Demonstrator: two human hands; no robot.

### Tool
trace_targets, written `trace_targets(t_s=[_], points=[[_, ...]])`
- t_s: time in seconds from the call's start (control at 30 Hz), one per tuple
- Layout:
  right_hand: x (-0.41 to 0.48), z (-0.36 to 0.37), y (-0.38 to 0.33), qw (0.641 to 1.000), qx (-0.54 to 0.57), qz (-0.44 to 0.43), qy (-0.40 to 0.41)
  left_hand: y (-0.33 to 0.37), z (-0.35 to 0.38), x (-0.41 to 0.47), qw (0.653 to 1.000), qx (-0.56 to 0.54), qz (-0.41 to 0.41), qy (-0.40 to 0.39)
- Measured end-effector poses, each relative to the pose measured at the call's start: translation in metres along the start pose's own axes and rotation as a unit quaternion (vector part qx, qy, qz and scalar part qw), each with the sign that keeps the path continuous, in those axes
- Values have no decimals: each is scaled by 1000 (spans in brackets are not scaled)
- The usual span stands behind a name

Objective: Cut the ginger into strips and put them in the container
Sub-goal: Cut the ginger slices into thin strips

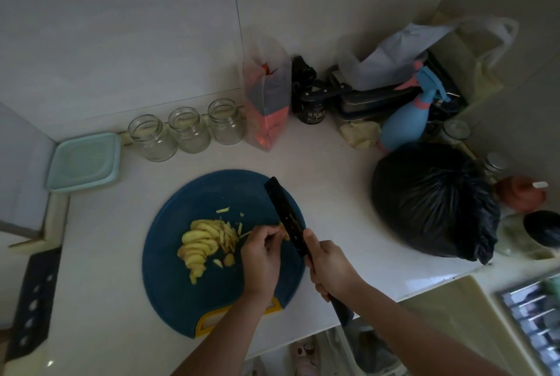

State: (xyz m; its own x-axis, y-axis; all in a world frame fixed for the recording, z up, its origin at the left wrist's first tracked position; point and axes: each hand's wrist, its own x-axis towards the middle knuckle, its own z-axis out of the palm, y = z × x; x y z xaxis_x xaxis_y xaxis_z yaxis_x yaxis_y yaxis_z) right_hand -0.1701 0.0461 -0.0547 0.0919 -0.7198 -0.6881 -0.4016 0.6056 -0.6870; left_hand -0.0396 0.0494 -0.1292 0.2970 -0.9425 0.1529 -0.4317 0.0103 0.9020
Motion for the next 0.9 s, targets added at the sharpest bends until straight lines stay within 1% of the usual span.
trace_targets(t_s=[0.23, 0.43, 0.67, 0.9], points=[[0, 7, 2, 997, -62, -36, 25, 4, 3, 0, 1000, 18, -13, 17], [4, 7, 2, 994, -102, -34, 23, 4, 4, 0, 999, 15, -22, 19], [6, 13, 6, 996, -87, -22, 25, 5, 4, -1, 999, 18, -38, 17], [10, 17, 5, 999, -43, 24, 16, 7, 4, 0, 999, 8, -37, 20]])
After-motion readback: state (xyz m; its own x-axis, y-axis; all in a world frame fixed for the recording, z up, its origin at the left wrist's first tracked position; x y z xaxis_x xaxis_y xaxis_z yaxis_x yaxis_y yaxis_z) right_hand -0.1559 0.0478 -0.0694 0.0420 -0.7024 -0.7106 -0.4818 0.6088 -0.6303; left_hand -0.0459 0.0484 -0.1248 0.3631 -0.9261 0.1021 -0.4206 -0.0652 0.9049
